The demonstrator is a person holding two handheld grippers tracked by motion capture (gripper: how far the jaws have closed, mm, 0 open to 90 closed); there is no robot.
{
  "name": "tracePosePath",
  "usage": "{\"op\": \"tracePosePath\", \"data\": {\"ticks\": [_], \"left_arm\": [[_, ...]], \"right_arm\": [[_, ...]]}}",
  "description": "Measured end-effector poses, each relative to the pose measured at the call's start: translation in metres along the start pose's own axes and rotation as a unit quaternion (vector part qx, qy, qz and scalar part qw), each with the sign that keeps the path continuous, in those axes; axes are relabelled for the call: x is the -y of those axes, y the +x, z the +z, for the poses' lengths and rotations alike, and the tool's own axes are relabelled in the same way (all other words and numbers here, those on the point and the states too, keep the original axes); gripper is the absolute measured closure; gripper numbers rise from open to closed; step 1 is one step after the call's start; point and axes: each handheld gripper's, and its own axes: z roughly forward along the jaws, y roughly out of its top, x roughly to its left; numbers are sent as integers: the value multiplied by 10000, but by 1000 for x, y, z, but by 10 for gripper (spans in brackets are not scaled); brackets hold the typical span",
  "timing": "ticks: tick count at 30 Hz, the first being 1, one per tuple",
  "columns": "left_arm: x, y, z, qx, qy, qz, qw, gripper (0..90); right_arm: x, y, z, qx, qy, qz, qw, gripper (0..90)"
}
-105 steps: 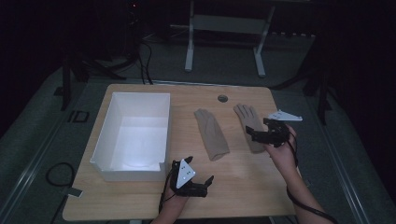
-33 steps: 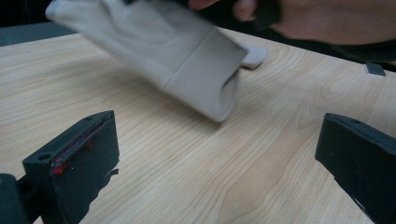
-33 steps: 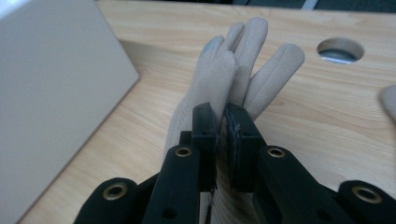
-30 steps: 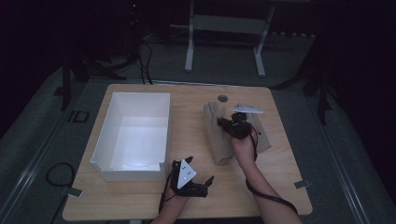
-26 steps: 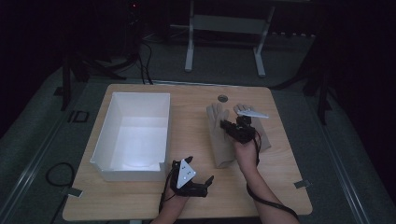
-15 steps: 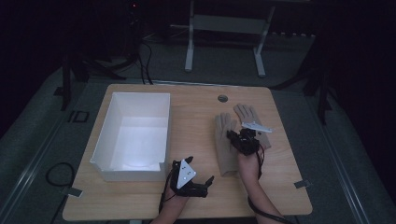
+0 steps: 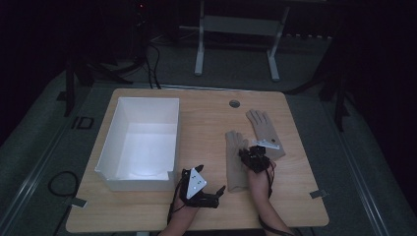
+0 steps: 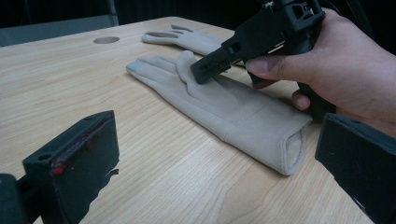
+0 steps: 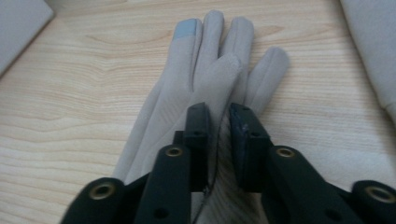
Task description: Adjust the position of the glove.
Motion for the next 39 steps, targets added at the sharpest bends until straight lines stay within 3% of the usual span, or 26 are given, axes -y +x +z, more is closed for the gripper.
{"op": "tracePosePath", "data": {"ticks": [5, 8, 11, 19, 24, 34, 39], "left_arm": [[0, 0, 0, -2, -4, 1, 10000, 1], [0, 0, 0, 7, -10, -10, 10000, 1], [0, 1, 0, 6, -21, -26, 10000, 1], [0, 1, 0, 7, -25, -28, 10000, 1], [0, 0, 0, 8, -31, -35, 10000, 1], [0, 1, 0, 12, -27, -25, 10000, 1], [0, 1, 0, 13, -23, -29, 10000, 1]], "right_arm": [[-8, 0, -8, -11, -110, -322, 9994, 572], [-15, 0, -16, -46, -213, -633, 9978, 527], [-24, -4, -26, -73, -350, -925, 9951, 548], [-42, -22, -38, -143, -491, -1230, 9911, 516], [-59, -43, -44, -130, -514, -1530, 9868, 498], [-81, -82, -32, -89, -480, -1641, 9852, 488], [-87, -100, -20, 95, -377, -1687, 9849, 487]]}}
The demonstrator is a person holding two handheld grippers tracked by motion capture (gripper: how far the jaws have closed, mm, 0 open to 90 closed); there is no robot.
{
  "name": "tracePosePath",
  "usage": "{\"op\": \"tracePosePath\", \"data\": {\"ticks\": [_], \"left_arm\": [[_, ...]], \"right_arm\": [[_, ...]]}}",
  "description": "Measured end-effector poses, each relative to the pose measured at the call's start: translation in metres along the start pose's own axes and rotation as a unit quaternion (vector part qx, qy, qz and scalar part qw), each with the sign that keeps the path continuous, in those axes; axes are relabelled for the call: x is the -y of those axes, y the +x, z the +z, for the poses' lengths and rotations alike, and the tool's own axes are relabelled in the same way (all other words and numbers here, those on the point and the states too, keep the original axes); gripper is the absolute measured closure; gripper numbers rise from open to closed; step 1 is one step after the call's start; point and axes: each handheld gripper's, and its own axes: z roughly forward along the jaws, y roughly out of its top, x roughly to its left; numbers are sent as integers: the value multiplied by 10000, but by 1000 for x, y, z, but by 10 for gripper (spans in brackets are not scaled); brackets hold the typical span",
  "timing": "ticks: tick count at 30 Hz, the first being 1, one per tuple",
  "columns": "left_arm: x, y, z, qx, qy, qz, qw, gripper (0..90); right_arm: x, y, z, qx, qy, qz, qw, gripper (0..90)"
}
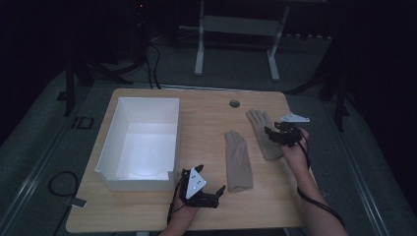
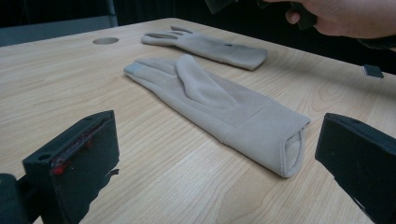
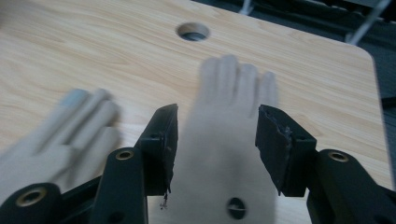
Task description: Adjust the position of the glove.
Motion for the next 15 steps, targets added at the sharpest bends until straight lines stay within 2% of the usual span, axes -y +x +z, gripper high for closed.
{"op": "tracePosePath", "data": {"ticks": [5, 8, 9, 15], "left_arm": [[0, 0, 0, 1, -1, -4, 10000, 1], [0, 0, 0, 3, 0, -14, 10000, 1], [0, 1, 0, 3, -4, -22, 10000, 1], [0, 0, 0, 6, -8, -13, 10000, 1]], "right_arm": [[3, -13, 15, 30, 122, 83, 9999, 487], [6, -16, 20, 12, 138, 104, 9999, 488], [10, -19, 27, -13, 175, 217, 9996, 488], [12, -23, 43, 1, 309, 225, 9993, 490]]}}
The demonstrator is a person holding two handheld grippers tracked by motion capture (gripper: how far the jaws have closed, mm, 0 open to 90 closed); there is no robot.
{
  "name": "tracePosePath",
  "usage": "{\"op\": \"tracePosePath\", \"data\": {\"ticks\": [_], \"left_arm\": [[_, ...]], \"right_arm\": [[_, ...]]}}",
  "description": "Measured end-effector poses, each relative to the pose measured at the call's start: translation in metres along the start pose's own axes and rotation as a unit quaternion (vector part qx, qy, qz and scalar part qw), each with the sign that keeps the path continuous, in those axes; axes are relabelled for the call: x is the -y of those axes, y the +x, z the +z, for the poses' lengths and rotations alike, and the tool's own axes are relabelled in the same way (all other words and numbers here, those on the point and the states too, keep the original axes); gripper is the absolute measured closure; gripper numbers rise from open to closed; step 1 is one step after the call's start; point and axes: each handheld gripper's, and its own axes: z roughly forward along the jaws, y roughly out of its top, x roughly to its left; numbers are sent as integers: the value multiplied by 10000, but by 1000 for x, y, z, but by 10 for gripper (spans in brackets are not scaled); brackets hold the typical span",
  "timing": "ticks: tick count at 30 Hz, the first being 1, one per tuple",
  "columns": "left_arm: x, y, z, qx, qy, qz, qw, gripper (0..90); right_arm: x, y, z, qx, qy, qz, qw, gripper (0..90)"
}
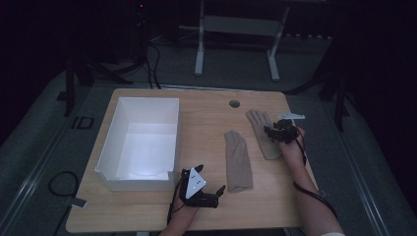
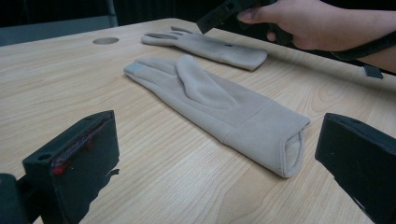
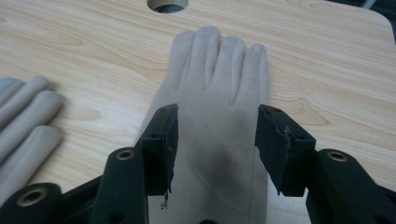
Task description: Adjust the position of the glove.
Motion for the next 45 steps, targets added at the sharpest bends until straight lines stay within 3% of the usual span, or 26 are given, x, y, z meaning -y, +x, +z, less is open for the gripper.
{"op": "tracePosePath", "data": {"ticks": [8, 10, 15, 16, 22, 25, 31, 35, 36, 42, 45], "left_arm": [[0, 0, 0, -15, 2, -9, 10000, 1], [0, 0, 0, -12, 0, -9, 10000, 1], [0, 0, 0, -16, -4, -9, 10000, 1], [0, 0, 0, -16, -2, -5, 10000, 1], [0, 0, 0, -17, -1, -9, 10000, 1], [0, 0, 0, -17, -2, -4, 10000, 1], [0, 0, 0, -3, -6, -4, 10000, 1], [0, -1, 0, 0, -1, 5, 10000, 1], [0, -1, 0, -15, 3, 1, 10000, 1], [0, -1, 0, -25, 9, 4, 10000, 1], [0, -1, 0, -34, 15, 32, 10000, 1]], "right_arm": [[2, -2, 18, -54, 224, 128, 9997, 481], [6, -1, 24, -78, 341, 61, 9994, 496], [9, 2, 24, -137, 248, 135, 9995, 665], [10, 2, 24, -153, 241, 162, 9995, 735], [7, 7, 18, -60, 216, 448, 9987, 826], [0, 11, 7, 52, 135, 466, 9988, 827], [-15, 14, -33, 168, -253, 679, 9972, 827], [-18, 15, -54, 222, -440, 648, 9967, 827], [-19, 16, -68, 245, -561, 722, 9955, 827], [-12, 20, -92, 409, -665, 780, 9939, 827], [3, 22, -105, 510, -561, 996, 9921, 827]]}}
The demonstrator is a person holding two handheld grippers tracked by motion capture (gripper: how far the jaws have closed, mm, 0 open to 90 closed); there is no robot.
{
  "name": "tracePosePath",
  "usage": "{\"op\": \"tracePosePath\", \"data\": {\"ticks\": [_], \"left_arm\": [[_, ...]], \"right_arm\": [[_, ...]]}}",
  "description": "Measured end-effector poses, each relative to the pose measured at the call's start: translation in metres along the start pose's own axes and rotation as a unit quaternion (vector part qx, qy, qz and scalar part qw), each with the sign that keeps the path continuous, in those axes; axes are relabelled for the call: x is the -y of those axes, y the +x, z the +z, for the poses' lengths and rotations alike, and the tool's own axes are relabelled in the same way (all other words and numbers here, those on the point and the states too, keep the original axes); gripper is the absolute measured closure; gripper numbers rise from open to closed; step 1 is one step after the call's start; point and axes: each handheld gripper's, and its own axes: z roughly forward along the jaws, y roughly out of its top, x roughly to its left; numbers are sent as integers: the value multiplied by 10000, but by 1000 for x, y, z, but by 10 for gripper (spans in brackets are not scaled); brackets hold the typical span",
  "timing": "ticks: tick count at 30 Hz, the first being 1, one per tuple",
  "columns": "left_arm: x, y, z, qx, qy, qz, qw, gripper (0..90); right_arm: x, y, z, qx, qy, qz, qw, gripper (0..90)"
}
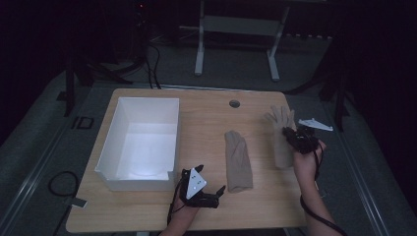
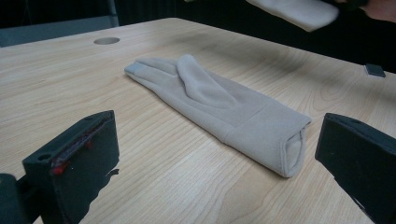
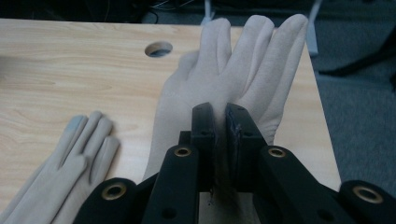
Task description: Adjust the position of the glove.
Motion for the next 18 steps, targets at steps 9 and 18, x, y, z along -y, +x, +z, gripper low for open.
{"op": "tracePosePath", "data": {"ticks": [9, 18], "left_arm": [[0, -1, 0, 42, -10, 42, 10000, 1], [0, -2, 1, 36, 2, 83, 10000, 1]], "right_arm": [[32, -2, -22, 171, 238, 318, 9991, 826], [59, 1, -19, 247, 519, 240, 9981, 824]]}}
